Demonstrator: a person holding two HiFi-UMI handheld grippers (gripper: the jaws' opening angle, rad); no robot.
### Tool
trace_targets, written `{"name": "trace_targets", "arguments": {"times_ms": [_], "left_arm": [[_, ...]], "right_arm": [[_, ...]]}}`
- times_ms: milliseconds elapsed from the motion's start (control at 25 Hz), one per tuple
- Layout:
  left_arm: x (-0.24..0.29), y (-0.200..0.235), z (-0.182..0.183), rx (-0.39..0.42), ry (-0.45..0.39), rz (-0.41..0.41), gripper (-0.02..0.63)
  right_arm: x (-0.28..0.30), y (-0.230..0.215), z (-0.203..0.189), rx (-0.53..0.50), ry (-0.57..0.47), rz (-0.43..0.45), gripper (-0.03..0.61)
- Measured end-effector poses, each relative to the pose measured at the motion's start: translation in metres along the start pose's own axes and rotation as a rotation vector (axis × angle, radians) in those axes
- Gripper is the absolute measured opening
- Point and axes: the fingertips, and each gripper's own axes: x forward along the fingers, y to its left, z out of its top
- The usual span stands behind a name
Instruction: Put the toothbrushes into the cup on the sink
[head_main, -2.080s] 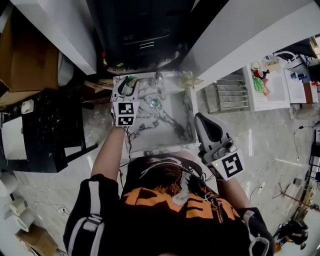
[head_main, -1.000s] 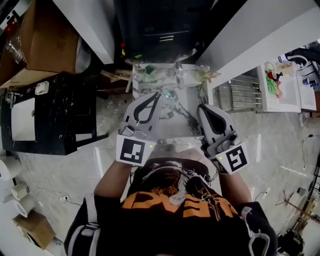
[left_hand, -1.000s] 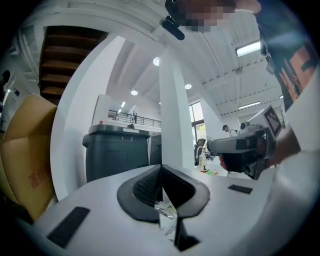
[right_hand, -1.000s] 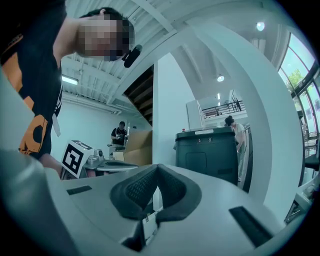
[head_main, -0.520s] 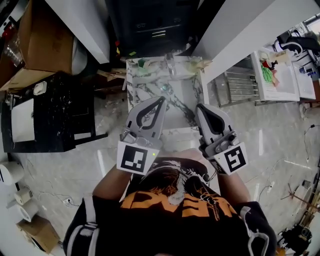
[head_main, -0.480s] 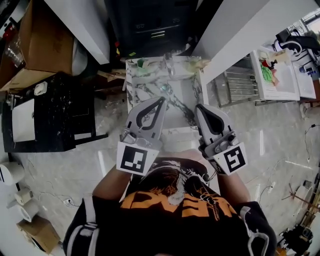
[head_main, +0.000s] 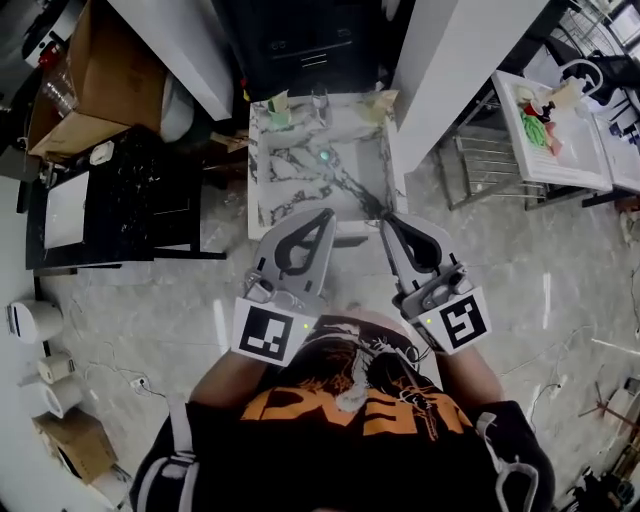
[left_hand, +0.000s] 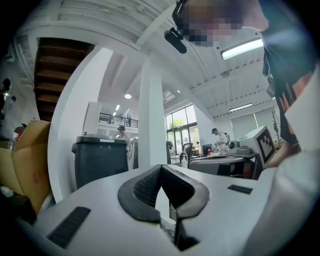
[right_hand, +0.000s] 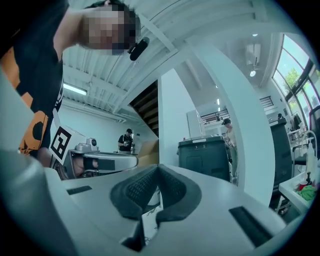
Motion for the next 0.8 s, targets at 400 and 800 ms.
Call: {"name": "trace_targets", "arguments": {"times_ms": [400, 800], "left_arm": [[-0.080, -0.066, 0.009, 0.038, 0.038, 0.140, 0.023], [-0.167, -0.099, 0.013, 0.024, 0.002, 0.101, 0.023]], "right_arm": [[-0.082, 0.054, 0.002, 0.031, -0.007, 0.089, 0.014], [-0.116, 0.134, 0.011, -0.029, 0.029, 0.097, 0.014]]}}
